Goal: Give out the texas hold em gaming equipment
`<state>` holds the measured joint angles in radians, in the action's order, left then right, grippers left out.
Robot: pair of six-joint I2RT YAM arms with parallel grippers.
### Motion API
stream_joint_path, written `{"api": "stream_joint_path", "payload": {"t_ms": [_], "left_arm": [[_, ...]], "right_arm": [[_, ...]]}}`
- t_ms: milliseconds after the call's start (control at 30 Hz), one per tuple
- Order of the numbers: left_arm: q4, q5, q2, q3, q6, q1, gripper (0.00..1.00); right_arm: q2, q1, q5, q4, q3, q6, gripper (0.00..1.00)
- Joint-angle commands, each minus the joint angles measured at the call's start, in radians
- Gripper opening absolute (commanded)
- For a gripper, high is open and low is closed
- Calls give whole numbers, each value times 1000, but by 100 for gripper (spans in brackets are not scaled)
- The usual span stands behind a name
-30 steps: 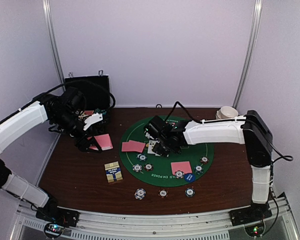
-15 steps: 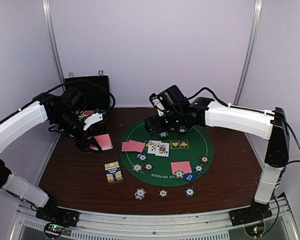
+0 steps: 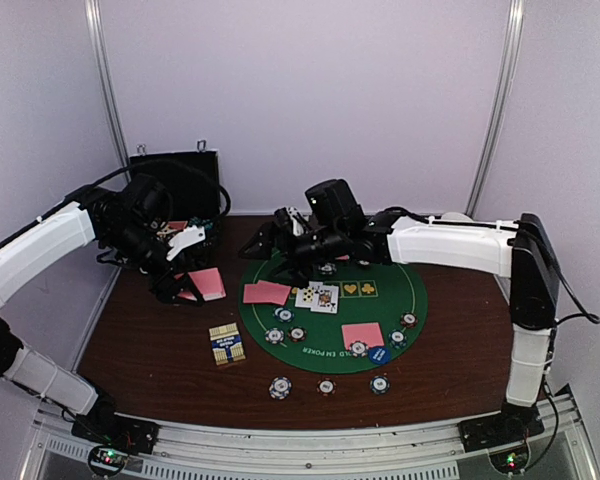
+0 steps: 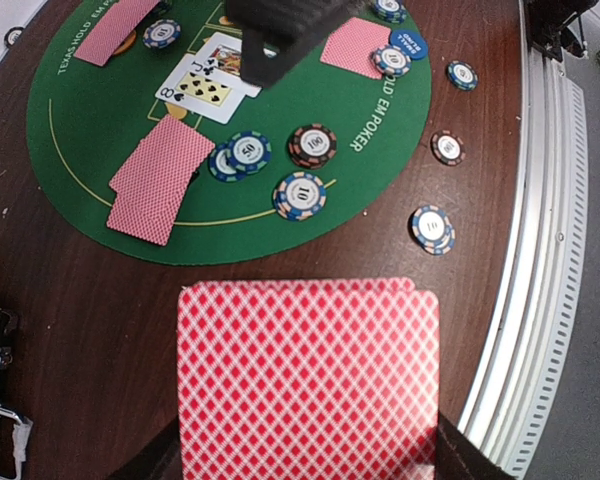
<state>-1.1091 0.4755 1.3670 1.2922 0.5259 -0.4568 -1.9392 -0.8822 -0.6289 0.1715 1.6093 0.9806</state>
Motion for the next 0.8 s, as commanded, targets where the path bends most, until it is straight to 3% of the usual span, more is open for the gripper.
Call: {"api": "stream_joint_path", "payload": {"t_ms": [0, 767], "left_arm": [[5, 27, -9, 36, 5, 9, 0], [5, 41, -4, 44, 3, 9, 0]], "right_arm": [[-35, -35, -129, -167, 0, 188, 99], [-228, -105, -202, -279, 167, 319, 99]]}}
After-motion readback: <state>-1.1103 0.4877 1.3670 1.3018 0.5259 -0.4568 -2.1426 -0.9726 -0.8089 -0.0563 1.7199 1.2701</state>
